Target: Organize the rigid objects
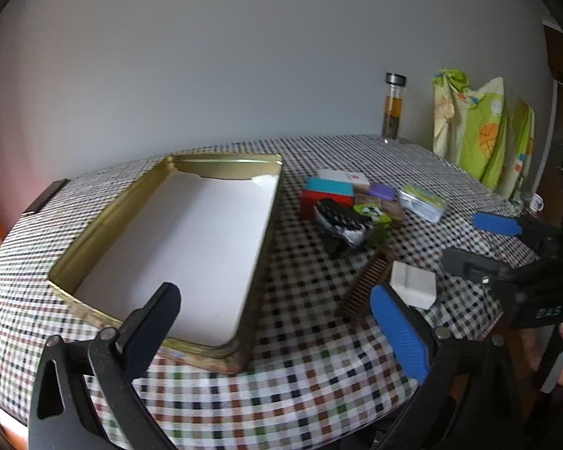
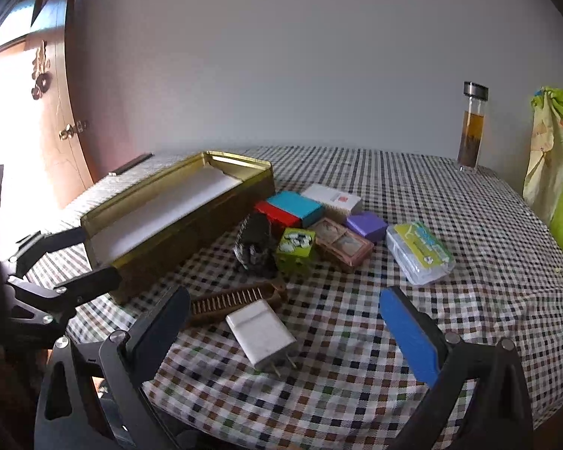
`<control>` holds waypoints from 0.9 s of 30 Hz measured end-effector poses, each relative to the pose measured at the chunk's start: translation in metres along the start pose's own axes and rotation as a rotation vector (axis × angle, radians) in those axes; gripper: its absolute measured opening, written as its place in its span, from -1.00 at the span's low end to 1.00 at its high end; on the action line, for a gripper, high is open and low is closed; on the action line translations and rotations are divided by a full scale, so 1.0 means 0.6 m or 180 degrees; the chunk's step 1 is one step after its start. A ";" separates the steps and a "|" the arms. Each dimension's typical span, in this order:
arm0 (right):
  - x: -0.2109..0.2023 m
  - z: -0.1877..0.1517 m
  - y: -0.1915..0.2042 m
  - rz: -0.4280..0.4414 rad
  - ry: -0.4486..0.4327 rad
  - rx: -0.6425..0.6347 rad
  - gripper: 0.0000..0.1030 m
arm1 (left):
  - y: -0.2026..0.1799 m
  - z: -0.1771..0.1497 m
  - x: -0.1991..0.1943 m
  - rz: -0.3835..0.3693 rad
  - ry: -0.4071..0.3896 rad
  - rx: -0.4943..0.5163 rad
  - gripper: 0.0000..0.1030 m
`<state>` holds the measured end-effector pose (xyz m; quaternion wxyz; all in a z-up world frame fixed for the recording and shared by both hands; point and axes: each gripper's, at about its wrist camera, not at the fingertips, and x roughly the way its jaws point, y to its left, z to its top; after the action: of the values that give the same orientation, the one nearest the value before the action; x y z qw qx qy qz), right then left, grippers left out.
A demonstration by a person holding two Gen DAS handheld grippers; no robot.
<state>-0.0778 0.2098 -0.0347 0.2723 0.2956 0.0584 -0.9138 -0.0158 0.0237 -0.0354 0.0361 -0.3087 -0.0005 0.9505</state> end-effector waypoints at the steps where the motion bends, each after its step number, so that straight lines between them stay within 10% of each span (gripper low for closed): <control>1: 0.005 -0.003 -0.001 -0.0020 0.0026 -0.0012 0.99 | -0.003 -0.001 0.002 -0.0018 0.0003 0.0014 0.99; 11: 0.045 -0.028 -0.006 0.0136 0.0184 -0.0116 0.94 | -0.009 -0.004 0.012 -0.0133 -0.0008 0.0000 0.99; 27: 0.082 -0.052 0.013 0.0496 0.0352 -0.0280 -0.07 | -0.041 -0.004 0.035 -0.0168 0.0038 0.0129 0.99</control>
<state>-0.0914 0.1889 -0.0880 0.3516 0.3369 0.0902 -0.8687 -0.0295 0.0497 -0.0491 0.0675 -0.3134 0.0108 0.9472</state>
